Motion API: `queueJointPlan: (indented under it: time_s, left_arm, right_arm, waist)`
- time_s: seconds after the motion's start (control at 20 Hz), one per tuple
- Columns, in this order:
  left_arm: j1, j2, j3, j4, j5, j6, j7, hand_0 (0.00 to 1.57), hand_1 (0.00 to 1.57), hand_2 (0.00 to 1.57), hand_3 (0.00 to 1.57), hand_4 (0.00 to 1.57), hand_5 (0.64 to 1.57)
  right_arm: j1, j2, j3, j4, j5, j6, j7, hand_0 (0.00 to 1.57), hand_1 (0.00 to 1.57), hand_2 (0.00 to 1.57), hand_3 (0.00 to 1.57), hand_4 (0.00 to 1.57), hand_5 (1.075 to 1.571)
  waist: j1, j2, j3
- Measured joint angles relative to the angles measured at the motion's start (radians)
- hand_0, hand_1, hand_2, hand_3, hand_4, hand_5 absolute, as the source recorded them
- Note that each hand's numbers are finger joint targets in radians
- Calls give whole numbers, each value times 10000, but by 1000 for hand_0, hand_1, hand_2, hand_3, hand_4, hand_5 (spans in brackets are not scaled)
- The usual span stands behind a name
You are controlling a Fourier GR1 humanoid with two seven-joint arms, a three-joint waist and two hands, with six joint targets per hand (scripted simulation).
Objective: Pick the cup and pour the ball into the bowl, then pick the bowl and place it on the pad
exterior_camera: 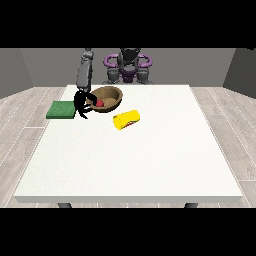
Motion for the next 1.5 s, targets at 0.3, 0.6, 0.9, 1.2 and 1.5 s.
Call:
queueJointPlan:
  time_s: [0.3, 0.6, 0.9, 1.2, 1.5]
  left_arm:
    - [668, 311, 287, 1116, -299, -172, -486, 0, 0, 0, 0, 725, 1569]
    - [1022, 572, 466, 1670, -355, -229, -777, 0, 0, 0, 0, 700, 1566]
    - [1300, 734, 610, 1842, -374, -444, -1424, 0, 0, 0, 0, 703, 1560]
    - [1382, 879, 645, 1920, -692, -227, -2206, 0, 0, 0, 0, 684, 1558]
    - [1261, 1019, 849, 960, -378, -15, -2312, 0, 0, 0, 0, 690, 1560]
  right_arm:
    - [-556, -386, 615, -258, 294, -297, 2620, 1571, 1571, 1571, 1571, 1032, 1532]
    - [-1077, -1401, 795, -321, 500, -14, 3968, 1571, 1571, 1571, 1571, 992, 1568]
    - [-1311, -2573, 702, -80, 763, 564, 3778, 1571, 1571, 1571, 1571, 996, 1571]
    - [-1618, -3308, 213, 313, 411, 1380, 3265, 1571, 1571, 1571, 1193, 990, 1570]
    - [-1636, -4268, -670, 1668, 101, 2180, 1500, 1571, 1571, 1571, 0, 984, 1571]
  waist:
    - [-742, -855, 181]
    - [-1246, -1205, 227]
    - [-1355, -676, 241]
    - [-1562, 30, 247]
    - [-1348, 1303, 266]
